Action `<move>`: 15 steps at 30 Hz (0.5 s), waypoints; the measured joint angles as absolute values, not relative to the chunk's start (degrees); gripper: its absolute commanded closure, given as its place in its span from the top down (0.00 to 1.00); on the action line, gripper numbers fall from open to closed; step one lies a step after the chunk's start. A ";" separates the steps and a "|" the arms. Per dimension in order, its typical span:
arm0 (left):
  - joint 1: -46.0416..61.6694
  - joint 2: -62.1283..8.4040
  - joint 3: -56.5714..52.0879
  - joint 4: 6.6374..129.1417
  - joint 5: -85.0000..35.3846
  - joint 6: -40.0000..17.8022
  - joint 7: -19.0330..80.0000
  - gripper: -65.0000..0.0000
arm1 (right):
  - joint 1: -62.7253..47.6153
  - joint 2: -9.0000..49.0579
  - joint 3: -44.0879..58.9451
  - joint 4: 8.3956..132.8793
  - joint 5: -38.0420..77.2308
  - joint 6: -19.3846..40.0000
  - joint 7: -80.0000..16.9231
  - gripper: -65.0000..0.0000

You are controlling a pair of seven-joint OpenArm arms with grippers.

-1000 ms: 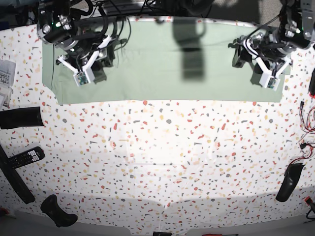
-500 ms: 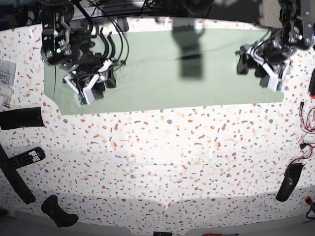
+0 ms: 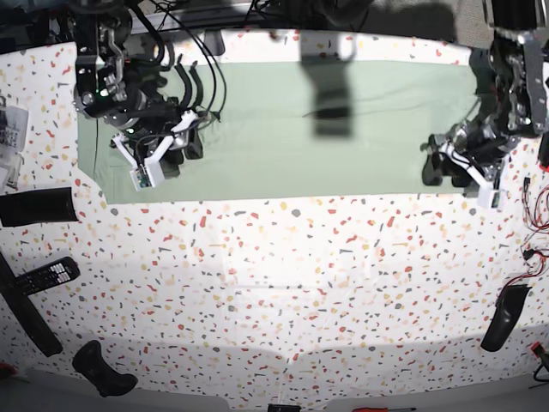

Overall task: Fold the T-shirt properly
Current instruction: 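Lower the held shirt onto the table with both grippers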

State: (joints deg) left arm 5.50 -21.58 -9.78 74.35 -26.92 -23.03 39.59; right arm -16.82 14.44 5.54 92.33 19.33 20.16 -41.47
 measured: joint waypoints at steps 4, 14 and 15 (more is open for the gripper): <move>4.40 -21.43 -9.76 72.42 -23.92 -23.24 37.08 0.59 | -15.70 12.99 5.67 92.33 19.11 20.05 -40.77 0.33; 3.11 -21.26 -9.67 72.23 -20.45 -23.07 37.08 0.59 | -10.70 11.75 5.67 87.48 18.17 20.05 -40.07 0.33; 2.76 -21.12 -9.67 72.01 -20.25 -22.87 37.10 0.59 | -9.98 11.75 5.67 86.17 18.48 20.34 -39.70 0.33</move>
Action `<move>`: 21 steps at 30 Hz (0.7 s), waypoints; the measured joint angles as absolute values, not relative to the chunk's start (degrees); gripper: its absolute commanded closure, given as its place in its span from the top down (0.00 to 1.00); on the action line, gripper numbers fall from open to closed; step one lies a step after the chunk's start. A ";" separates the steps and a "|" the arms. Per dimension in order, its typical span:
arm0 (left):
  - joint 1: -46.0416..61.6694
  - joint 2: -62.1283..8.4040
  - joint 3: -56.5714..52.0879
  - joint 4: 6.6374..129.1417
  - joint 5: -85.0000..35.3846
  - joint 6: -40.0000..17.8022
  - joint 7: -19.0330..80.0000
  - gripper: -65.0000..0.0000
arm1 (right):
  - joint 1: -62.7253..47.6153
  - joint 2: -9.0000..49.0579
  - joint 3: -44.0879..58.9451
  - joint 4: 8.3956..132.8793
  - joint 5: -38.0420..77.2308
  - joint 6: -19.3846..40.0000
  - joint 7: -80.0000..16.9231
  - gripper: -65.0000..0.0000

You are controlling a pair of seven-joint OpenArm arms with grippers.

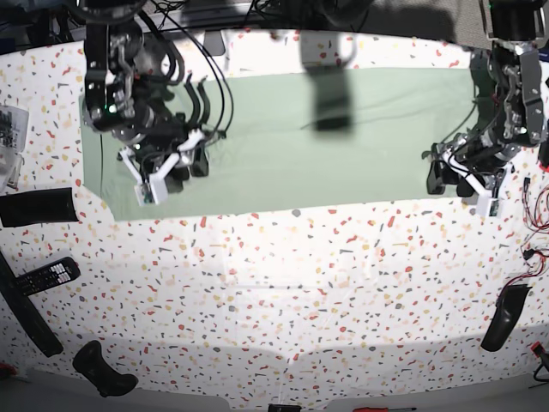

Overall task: Fold the T-shirt properly
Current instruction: 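Lower the held shirt onto the table with both grippers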

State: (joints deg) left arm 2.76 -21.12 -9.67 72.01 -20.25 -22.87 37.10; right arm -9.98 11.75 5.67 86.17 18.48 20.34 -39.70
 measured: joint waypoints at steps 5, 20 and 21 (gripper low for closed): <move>-1.37 -21.19 -9.15 68.27 -18.96 -22.06 37.34 0.59 | -8.27 11.77 5.67 82.59 19.11 20.45 -39.13 0.33; -11.68 -22.68 5.78 70.89 -11.73 -11.03 48.64 0.59 | -7.92 11.75 5.74 82.50 18.72 20.60 -39.00 0.33; -10.57 -23.14 5.96 74.04 -11.99 -10.22 50.11 0.59 | -7.81 11.70 5.72 82.50 18.46 20.60 -38.94 0.33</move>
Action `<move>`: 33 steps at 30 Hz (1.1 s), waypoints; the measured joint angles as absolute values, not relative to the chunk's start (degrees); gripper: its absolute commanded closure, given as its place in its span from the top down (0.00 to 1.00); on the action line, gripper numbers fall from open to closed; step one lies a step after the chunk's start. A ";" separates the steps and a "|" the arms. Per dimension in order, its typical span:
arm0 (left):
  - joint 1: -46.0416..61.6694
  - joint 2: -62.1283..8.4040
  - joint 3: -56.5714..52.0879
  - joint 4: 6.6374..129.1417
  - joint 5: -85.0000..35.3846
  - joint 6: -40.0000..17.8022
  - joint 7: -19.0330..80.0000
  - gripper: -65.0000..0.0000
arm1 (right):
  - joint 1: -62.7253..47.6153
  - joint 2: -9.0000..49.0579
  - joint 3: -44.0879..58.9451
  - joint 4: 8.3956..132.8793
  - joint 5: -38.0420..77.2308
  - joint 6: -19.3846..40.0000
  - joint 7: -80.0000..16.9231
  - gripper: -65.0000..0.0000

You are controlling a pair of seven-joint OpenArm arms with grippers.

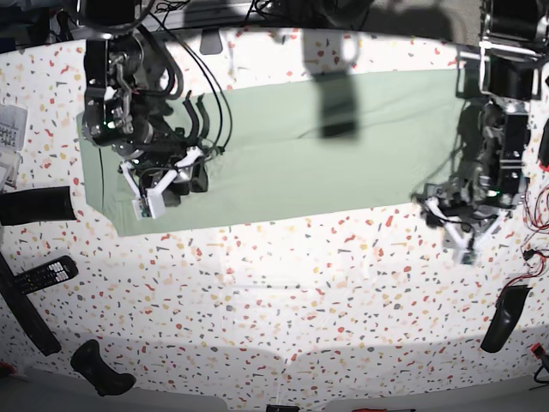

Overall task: Fold the T-shirt properly
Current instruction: 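Lower the held shirt onto the table with both grippers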

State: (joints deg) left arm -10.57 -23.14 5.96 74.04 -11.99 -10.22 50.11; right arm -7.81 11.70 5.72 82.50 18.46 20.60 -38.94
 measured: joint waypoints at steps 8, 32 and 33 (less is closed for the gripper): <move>-9.15 -31.42 5.72 93.89 -16.47 -3.11 52.82 0.59 | -7.75 11.75 5.72 82.48 18.68 20.60 -38.98 0.33; 6.66 -19.16 4.78 81.25 -11.16 2.70 35.88 0.59 | -7.57 11.73 5.67 82.19 18.65 20.60 -38.94 0.33; 5.06 -19.18 4.71 78.06 -11.81 1.37 33.23 0.59 | -7.49 11.73 5.65 82.17 18.46 20.60 -38.89 0.33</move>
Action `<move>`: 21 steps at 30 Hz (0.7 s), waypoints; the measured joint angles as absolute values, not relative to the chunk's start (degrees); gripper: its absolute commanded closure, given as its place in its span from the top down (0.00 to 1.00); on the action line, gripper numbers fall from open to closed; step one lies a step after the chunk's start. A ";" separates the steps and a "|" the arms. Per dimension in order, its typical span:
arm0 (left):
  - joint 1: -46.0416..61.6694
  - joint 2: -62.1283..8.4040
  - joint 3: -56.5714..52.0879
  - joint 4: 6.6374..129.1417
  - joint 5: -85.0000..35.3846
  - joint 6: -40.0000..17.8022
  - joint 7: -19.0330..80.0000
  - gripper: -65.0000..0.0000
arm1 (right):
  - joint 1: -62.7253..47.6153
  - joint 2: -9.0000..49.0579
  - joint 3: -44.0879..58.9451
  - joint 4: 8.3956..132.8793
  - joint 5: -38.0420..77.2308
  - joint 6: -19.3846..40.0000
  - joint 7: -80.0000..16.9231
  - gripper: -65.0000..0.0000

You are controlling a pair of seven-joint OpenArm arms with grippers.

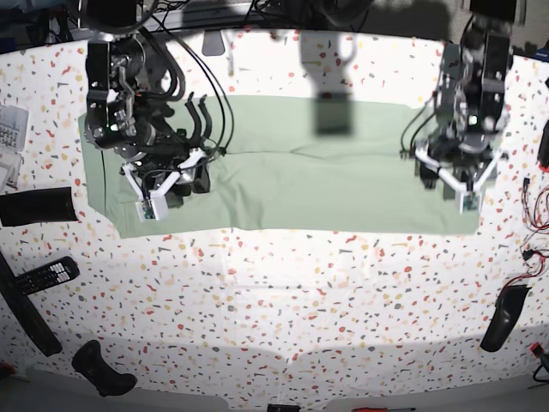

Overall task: Fold the T-shirt properly
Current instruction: 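Lower the held shirt onto the table with both grippers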

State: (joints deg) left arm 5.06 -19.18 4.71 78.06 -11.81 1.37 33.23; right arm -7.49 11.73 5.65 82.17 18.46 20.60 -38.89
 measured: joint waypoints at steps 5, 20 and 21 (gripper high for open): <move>0.60 -19.38 4.38 69.60 -13.72 -1.15 27.99 0.59 | -7.11 11.75 5.67 82.15 18.46 20.60 -39.38 0.33; -0.47 -22.39 5.02 74.35 -14.68 -1.91 37.50 0.59 | -4.43 11.73 5.45 88.31 16.25 19.51 -43.53 0.33; -0.27 -22.37 5.13 75.22 -14.55 -1.34 38.30 0.59 | -4.43 11.66 5.45 89.34 16.25 19.55 -43.51 0.33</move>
